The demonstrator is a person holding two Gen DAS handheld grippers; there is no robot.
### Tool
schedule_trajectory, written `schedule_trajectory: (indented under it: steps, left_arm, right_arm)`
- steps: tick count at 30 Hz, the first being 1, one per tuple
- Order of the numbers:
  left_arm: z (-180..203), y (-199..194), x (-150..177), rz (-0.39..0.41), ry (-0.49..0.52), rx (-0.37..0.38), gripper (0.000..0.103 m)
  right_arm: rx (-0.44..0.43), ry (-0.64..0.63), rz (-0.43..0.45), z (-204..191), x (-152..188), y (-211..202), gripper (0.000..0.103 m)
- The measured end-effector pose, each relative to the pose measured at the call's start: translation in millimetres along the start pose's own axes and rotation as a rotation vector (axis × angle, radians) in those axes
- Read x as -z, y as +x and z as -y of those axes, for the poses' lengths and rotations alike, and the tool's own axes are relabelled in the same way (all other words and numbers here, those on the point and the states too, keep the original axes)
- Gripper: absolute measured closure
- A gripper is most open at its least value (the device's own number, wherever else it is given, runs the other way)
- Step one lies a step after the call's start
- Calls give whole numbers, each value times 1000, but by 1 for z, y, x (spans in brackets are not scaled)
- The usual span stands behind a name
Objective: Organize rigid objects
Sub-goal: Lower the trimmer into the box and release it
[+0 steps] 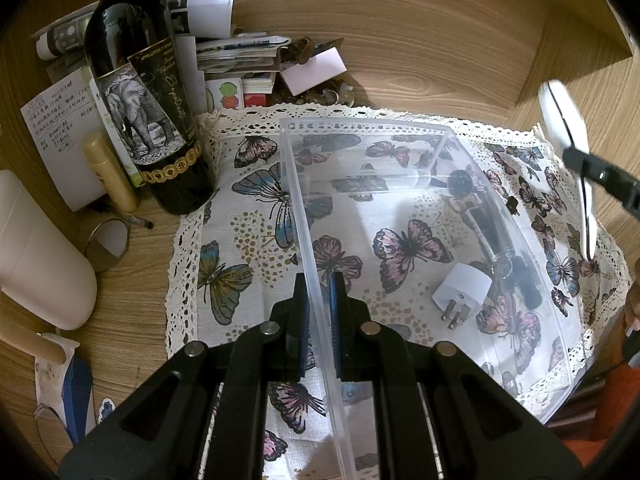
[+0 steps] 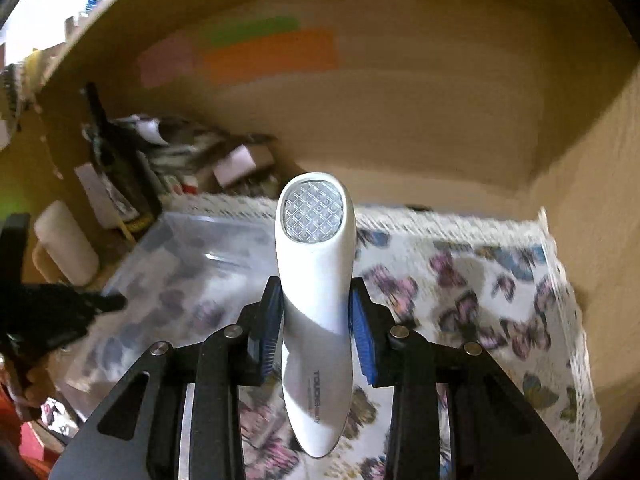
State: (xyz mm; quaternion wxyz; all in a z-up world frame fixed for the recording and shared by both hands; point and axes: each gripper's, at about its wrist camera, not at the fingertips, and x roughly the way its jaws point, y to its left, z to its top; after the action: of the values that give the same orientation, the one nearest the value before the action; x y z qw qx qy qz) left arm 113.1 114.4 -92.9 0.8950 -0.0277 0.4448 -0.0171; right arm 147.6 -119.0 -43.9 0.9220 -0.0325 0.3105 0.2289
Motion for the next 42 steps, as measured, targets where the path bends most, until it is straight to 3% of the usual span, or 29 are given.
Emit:
schedule_trajectory:
  steps: [9,18,34,42]
  left_arm:
    - [0,0,0,0,-1,0,94]
    - [0,0,0,1,-1,0,94]
    - [0,0,0,0,1,-1,94]
    - [0,1,0,-4,0,1,94]
  right_arm:
    - [-127,-80,2,-46,-16,11,73]
    - [-214,-110,-117,-74,-10,44,73]
    - [-203,-179,-292,-86,9,84,72]
    - [-196,-192,-242,-88,4,73,71]
